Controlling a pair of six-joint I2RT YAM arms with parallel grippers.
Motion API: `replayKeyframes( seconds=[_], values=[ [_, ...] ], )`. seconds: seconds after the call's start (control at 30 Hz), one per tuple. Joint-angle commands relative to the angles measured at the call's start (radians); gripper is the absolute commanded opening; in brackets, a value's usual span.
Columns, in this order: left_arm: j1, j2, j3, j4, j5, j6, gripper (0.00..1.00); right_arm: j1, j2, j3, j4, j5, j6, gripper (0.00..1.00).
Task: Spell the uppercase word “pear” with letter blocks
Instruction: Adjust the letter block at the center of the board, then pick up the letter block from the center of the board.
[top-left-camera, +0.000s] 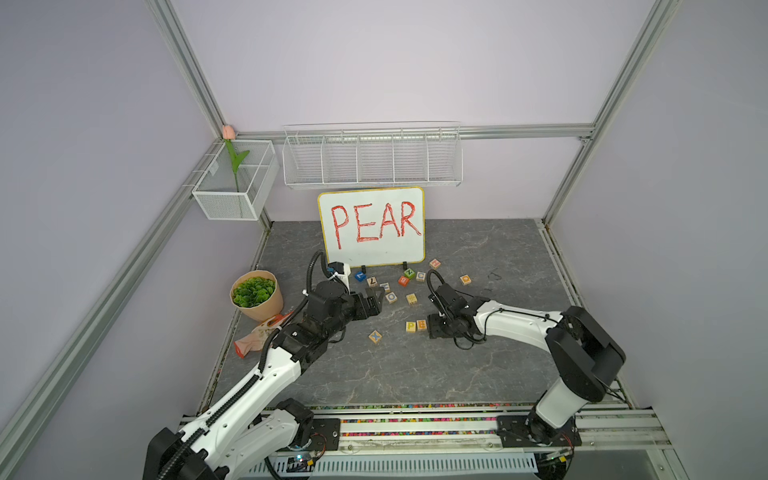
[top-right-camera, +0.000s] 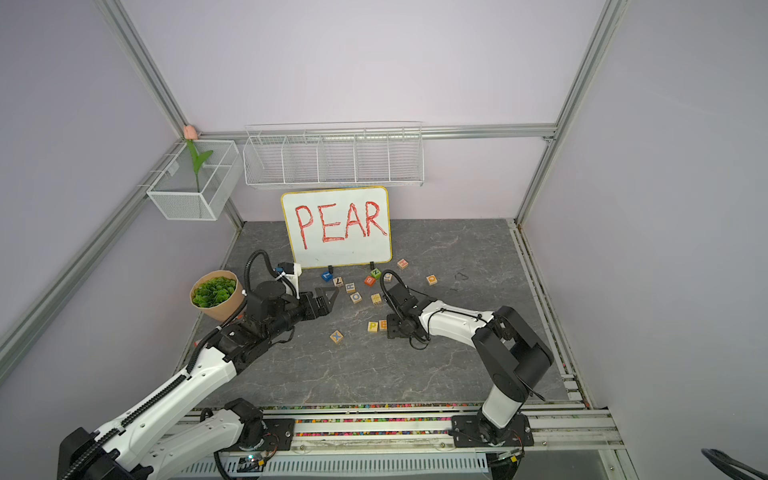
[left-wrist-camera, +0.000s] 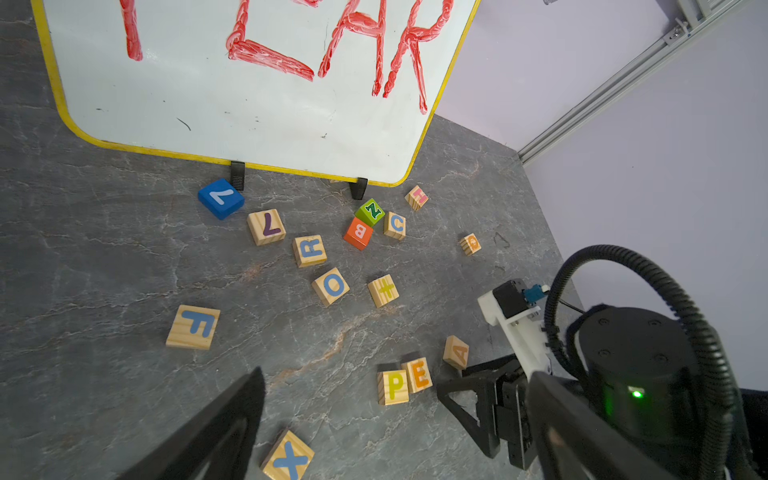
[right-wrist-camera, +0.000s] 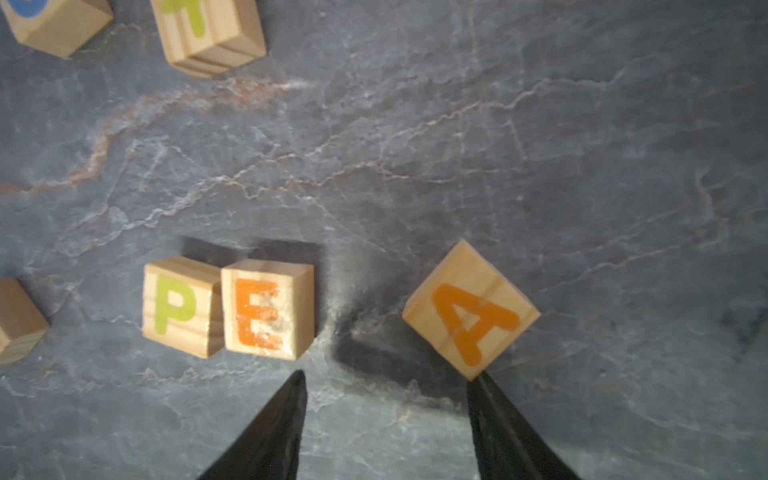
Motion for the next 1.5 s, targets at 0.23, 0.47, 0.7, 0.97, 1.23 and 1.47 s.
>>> replayKeyframes(
  seconds=[0.23, 0.47, 0.7, 0.97, 1.23, 1.47],
  values=[
    [-0.002, -0.028, -0.023, -0.009, -0.027, -0.009, 0.99, 0.008, -0.057, 0.044, -0.021, 0.078, -0.054, 0.65],
    [-0.002, -0.010, -0.015, -0.001, -0.016, -0.006, 0.99, -0.037, -0.052, 0.052, -0.099, 0.286, -0.209, 0.66],
    [-0.002, -0.014, -0.012, -0.015, -0.023, -0.006, 0.99, -0.060, -0.033, 0.025, -0.011, 0.207, -0.343, 0.68],
    [-0.003, -0.015, -0.009, -0.031, -0.038, -0.013, 0.99, -0.067, 0.010, 0.017, 0.050, 0.138, -0.322, 0.70],
    [-0.002, -0.014, -0.006, -0.038, -0.043, -0.013, 0.99, -0.072, 0.048, 0.020, 0.047, 0.146, -0.305, 0.63],
    [-0.003, -0.007, -0.006, -0.035, -0.041, -0.014, 0.99, -0.072, 0.067, 0.019, 0.039, 0.134, -0.277, 0.49]
  ],
)
